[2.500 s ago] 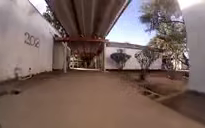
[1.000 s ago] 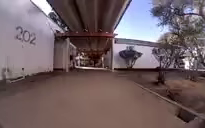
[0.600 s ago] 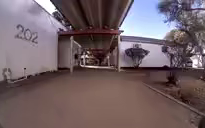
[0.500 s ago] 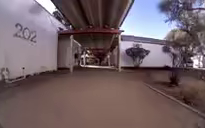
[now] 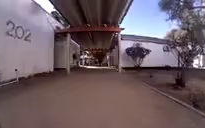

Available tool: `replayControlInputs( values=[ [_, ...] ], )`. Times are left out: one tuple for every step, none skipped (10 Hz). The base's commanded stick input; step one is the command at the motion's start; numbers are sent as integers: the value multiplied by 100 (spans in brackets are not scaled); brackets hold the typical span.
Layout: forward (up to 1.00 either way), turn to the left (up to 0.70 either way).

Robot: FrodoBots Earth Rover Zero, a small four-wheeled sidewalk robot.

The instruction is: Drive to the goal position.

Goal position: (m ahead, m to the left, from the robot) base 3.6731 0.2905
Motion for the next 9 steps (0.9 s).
replayControlInputs(
  values=[
    [70,-33],
    [70,-35],
    [70,-35],
    [70,0],
    [70,0],
    [70,0],
    [70,0],
    [70,0],
    [70,0]
  ],
)
